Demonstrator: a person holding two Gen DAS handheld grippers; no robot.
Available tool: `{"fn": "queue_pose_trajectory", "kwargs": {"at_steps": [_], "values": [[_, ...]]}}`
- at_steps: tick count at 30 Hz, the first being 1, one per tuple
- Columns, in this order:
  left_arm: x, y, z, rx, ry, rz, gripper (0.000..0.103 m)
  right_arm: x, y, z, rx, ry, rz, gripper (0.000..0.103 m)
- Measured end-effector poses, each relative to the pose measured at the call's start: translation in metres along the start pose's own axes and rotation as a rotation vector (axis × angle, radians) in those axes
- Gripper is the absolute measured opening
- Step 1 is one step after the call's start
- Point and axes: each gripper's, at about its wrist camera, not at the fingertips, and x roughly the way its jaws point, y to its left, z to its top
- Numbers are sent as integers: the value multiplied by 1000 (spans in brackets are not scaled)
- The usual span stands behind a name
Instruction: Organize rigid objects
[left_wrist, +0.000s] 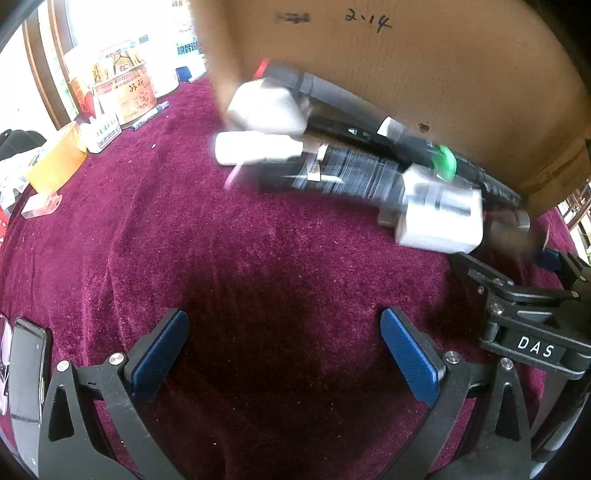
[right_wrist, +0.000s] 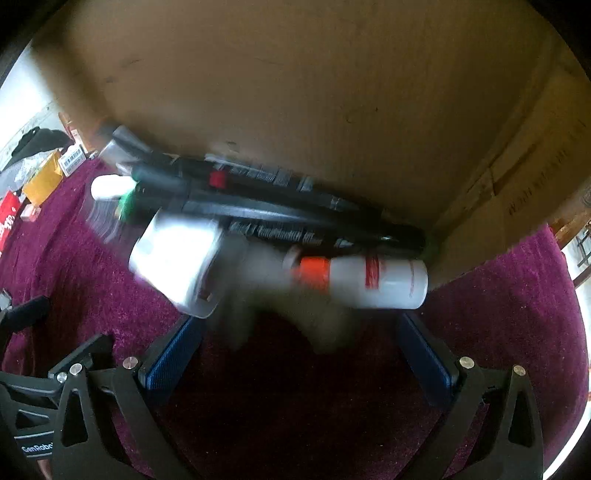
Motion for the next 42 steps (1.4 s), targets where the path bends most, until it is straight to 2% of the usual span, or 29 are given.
{"fn": "queue_pose_trajectory", "kwargs": {"at_steps": [37, 42], "values": [[-2, 2, -4, -5, 7, 3, 103, 1, 4, 4, 1, 0, 7, 102], [-6, 1, -8, 49, 35, -20, 103, 1, 3, 4, 1, -1, 8, 102]]}}
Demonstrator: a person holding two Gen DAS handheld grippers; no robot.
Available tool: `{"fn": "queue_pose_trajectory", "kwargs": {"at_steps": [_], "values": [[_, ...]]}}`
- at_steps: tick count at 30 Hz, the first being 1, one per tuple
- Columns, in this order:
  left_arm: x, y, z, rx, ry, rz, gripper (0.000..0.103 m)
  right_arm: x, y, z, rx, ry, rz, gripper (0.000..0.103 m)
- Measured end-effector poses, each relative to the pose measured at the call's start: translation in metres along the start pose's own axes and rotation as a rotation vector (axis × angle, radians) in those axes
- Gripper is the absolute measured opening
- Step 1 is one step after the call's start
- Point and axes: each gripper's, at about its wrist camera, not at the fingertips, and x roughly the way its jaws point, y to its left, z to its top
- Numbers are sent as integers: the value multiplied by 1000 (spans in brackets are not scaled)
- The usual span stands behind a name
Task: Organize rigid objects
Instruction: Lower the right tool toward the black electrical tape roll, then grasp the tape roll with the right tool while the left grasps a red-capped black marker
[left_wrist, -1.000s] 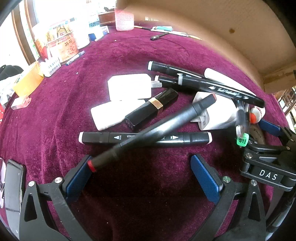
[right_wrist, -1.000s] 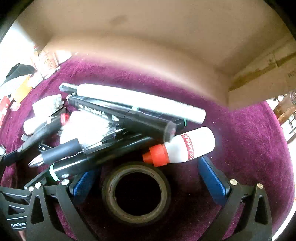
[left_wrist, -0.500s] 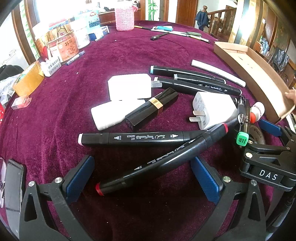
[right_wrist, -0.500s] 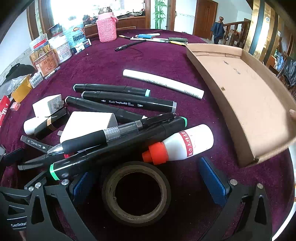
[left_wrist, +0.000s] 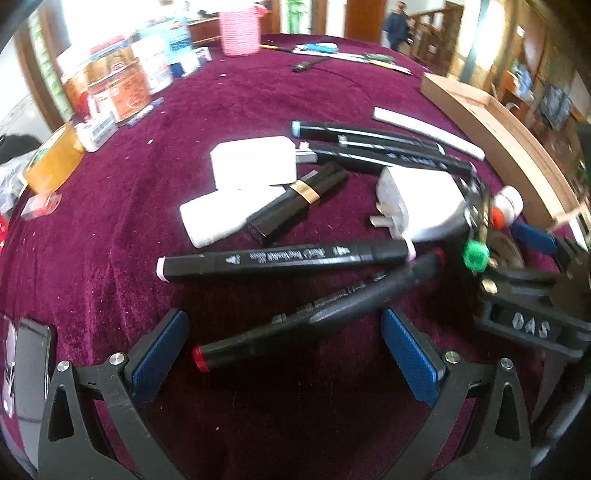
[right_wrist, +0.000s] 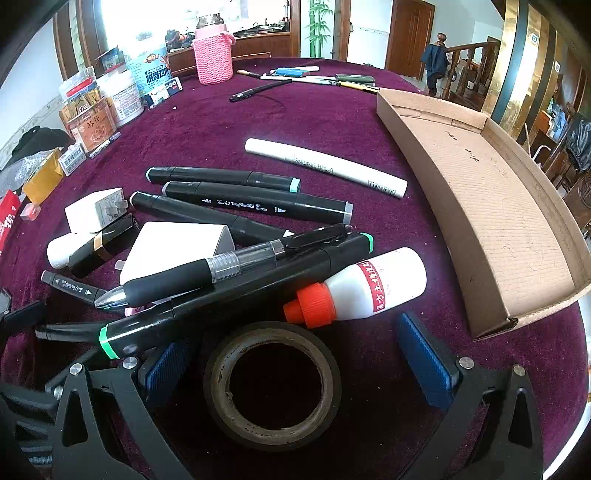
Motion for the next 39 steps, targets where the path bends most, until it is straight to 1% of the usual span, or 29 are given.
{"fn": "queue_pose_trajectory", "kwargs": {"at_steps": [4, 6, 8, 9, 10, 12, 14, 16, 17, 18, 19, 20, 21, 23, 24, 27, 28, 30, 31, 33, 36, 39], "values": [[-7, 0, -8, 40, -9, -1, 103, 0, 6, 3, -22, 0, -13, 101], [-10, 0, -11, 52, -19, -2, 101, -1, 5, 2, -10, 7, -4, 102], [-15, 2, -11, 60, -33, -8, 91, 0, -3, 1, -47, 52, 54, 102], [-17, 3, -10, 67, -35, -19, 88, 0, -1, 2, -83, 86, 86, 102], [-19, 4, -9, 72, -36, -25, 82, -2, -2, 0, -113, 103, 108, 102], [-22, 5, -5, 90, -41, -24, 79, -7, -6, -7, -132, 106, 110, 102], [-24, 2, -2, 131, -47, -12, 74, -13, -11, -17, -148, 91, 137, 102], [-25, -2, 1, 180, -52, -27, 73, -16, -13, -21, -199, 87, 161, 102], [-23, -5, 2, 203, -46, -28, 69, -17, -16, -23, -224, 90, 172, 102], [-21, -7, 4, 220, -39, -19, 64, -18, -18, -23, -233, 92, 183, 97], [-17, -10, 5, 240, -23, -15, 50, -21, -21, -23, -236, 89, 199, 89], [-13, -12, 5, 250, -2, -13, 47, -26, -24, -24, -248, 77, 215, 71], [-12, -14, 6, 252, -1, -14, 46, -30, -23, -26, -259, 74, 233, 57], [-12, -15, 7, 256, 4, -18, 44, -37, -25, -28, -263, 68, 275, 51], [-12, -15, 8, 255, 6, -19, 44, -41, -28, -29, -270, 60, 296, 51], [-14, -18, 5, 248, 17, -49, 37, -52, -35, -31, -283, 10, 293, 50], [-16, -21, 2, 249, 26, -75, 34, -55, -36, -31, -295, 0, 292, 50], [-21, -30, -4, 269, 50, -149, 33, -58, -40, -31, -294, -15, 293, 50], [-23, -36, -7, 280, 51, -157, 33, -57, -42, -30, -290, -12, 314, 50], [-23, -41, -8, 284, 46, -150, 33, -55, -45, -30, -277, 2, 334, 50], [-19, -37, -2, 250, 39, -132, 33, -49, -44, -31, -272, 11, 338, 50], [-15, -38, 4, 251, 37, -140, 33, -45, -43, -31, -266, 16, 357, 50]]}}
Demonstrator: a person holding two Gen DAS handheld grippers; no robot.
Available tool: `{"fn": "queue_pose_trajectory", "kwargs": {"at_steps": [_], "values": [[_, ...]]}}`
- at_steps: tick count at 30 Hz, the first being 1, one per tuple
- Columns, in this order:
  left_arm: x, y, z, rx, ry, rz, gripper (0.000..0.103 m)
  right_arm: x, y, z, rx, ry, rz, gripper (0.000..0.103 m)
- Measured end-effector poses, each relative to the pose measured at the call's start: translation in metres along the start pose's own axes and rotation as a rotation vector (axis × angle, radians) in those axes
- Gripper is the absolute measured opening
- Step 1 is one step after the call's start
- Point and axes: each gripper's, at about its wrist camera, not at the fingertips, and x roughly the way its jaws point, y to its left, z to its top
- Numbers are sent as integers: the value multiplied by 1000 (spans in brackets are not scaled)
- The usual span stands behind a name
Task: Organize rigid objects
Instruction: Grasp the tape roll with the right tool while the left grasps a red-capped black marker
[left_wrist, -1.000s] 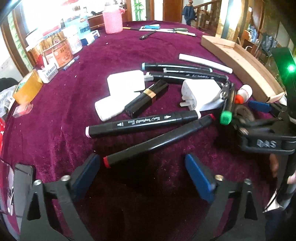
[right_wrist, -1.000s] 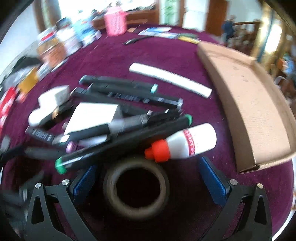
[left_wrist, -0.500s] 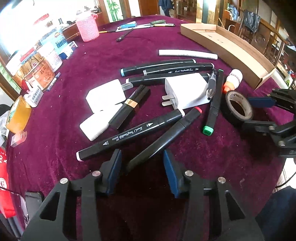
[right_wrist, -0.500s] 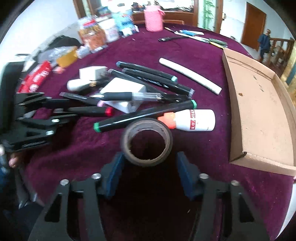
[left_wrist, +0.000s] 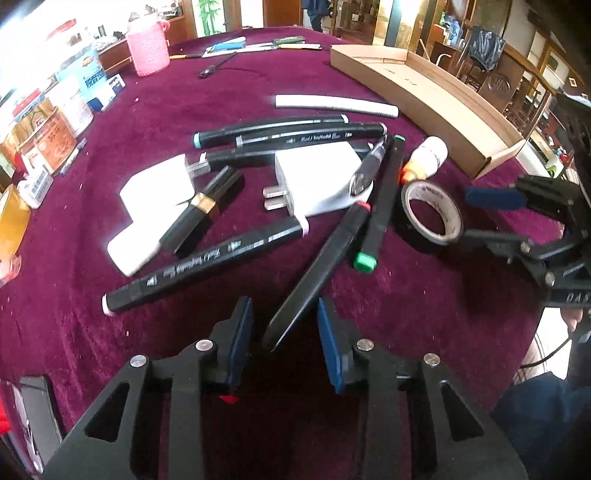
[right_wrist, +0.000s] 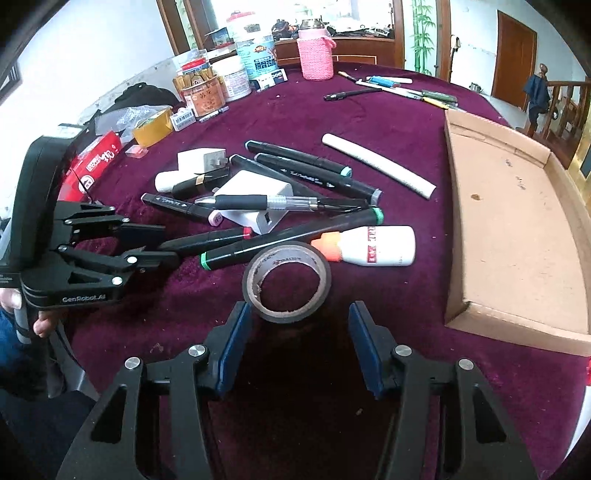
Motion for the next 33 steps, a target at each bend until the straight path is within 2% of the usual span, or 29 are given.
{"fn": "queue_pose_trajectory", "kwargs": {"at_steps": [6, 9, 11, 13, 17, 20, 27, 29, 33], "values": [[5, -7, 10, 23, -23, 12, 34, 15, 6, 10, -8, 19, 4, 53], [8, -8, 14, 13, -37, 18, 34, 25, 16, 15, -53, 32, -49, 55], [7, -11, 13, 19, -46, 41, 33, 29, 22, 15, -82, 36, -80, 53], [5, -16, 9, 27, -60, 56, 28, 29, 25, 13, -95, 33, -104, 53], [0, -17, 3, 5, -46, 13, 15, 22, 23, 8, -75, 30, -69, 53], [0, -18, 3, -2, -42, 1, 14, 17, 21, 6, -61, 23, -62, 53], [5, -27, 9, 6, -63, 47, 16, -1, 12, 6, -10, -27, -29, 53], [2, -26, 6, -13, -76, 8, 13, -10, 6, 7, 8, -51, -26, 53], [-17, -21, 4, -51, -120, -70, 12, -31, -12, 12, 58, -96, -25, 53]]}}
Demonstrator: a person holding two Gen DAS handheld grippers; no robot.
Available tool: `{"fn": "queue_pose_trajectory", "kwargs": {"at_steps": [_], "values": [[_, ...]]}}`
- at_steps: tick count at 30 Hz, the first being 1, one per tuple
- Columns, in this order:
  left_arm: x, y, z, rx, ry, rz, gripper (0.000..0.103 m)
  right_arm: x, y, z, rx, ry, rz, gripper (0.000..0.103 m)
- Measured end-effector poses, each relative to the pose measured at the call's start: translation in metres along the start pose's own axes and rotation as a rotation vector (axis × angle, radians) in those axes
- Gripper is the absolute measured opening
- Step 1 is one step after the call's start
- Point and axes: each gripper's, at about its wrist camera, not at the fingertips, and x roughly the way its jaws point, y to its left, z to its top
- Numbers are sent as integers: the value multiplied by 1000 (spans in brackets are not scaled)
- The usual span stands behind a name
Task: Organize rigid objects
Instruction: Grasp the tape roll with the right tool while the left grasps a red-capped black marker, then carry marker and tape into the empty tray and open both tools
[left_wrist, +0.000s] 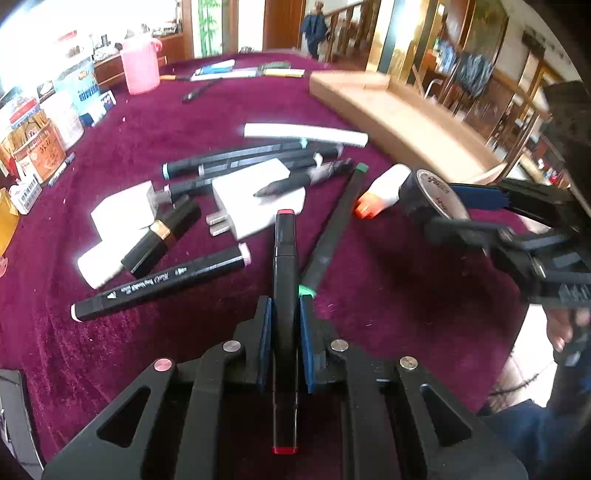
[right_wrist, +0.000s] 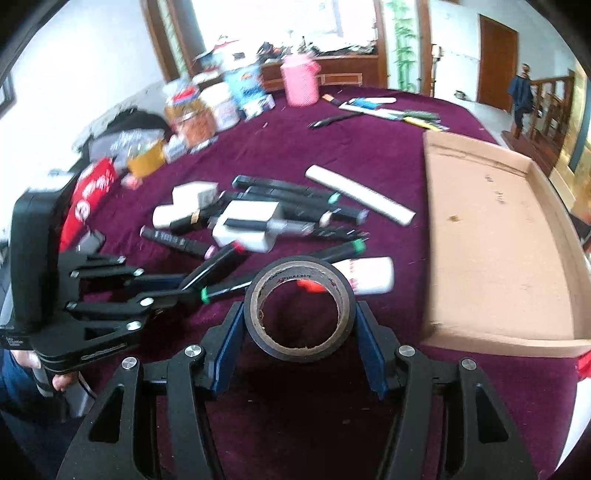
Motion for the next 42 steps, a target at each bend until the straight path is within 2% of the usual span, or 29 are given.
{"fn": "queue_pose_trajectory", "kwargs": {"at_steps": [4, 7, 26, 32, 36, 42], "values": [[-20, -1, 11, -28, -41, -53, 12, -18, -22, 9, 56, -56, -2, 53], [-24, -5, 20, -23, -53, -46, 12, -26, -34, 13, 94, -85, -1, 53], [-20, -61, 88, 9, -76, -142, 12, -64, -91, 17, 204, -174, -6, 53], [-16, -61, 89, 8, -62, -123, 12, -67, -103, 9, 222, -177, -4, 53], [-10, -54, 82, 12, -21, -109, 12, -63, -105, 7, 227, -169, 10, 53], [-7, -49, 81, 5, -11, -90, 12, -58, -108, 14, 224, -163, 14, 53]]}}
